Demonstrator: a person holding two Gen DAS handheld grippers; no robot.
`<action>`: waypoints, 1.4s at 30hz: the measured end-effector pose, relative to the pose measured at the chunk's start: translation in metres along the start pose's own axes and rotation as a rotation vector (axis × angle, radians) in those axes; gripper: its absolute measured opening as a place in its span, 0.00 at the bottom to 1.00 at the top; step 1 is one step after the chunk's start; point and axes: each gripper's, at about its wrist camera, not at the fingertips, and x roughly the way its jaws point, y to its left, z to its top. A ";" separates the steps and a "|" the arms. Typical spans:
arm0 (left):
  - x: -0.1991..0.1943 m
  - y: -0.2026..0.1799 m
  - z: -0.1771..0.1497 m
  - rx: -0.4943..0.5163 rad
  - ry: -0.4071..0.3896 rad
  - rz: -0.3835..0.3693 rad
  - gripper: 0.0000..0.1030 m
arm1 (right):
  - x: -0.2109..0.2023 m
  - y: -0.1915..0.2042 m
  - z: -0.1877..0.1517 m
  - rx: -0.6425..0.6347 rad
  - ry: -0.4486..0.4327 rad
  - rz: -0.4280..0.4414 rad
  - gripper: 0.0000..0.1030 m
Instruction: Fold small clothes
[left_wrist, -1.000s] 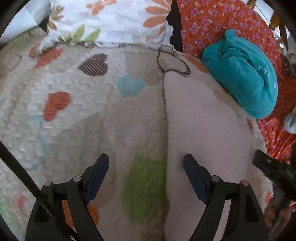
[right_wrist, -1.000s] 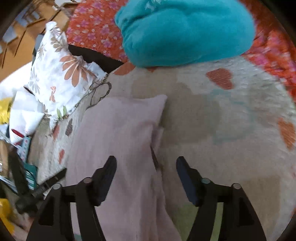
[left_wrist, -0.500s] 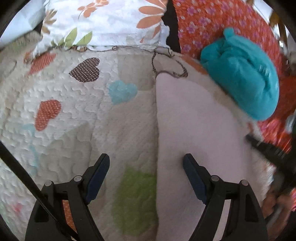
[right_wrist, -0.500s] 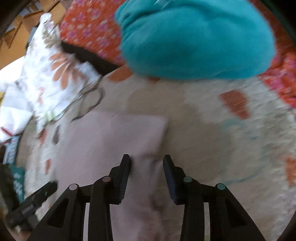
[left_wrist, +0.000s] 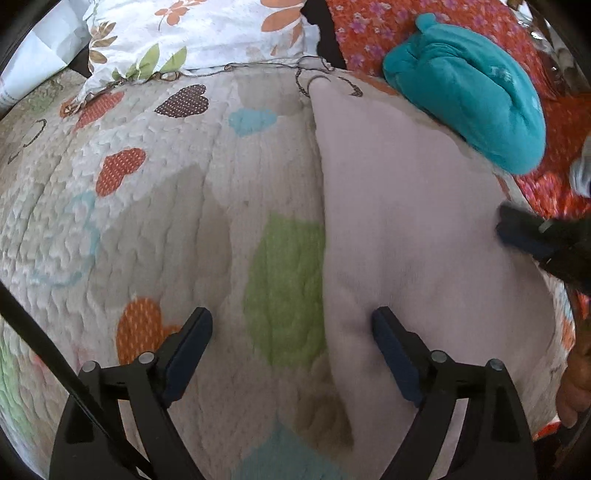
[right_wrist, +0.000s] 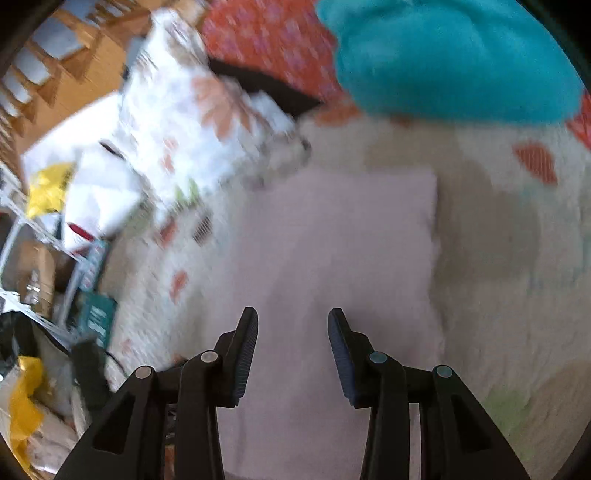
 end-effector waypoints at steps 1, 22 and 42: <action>-0.003 0.000 -0.004 0.009 -0.012 0.004 0.85 | 0.004 -0.006 -0.010 0.015 0.020 -0.023 0.42; -0.135 0.005 -0.077 -0.011 -0.424 0.327 0.96 | -0.120 -0.017 -0.138 0.078 -0.255 -0.176 0.53; -0.226 0.020 -0.088 -0.025 -0.784 0.319 0.99 | -0.088 0.058 -0.105 -0.163 -0.208 -0.254 0.54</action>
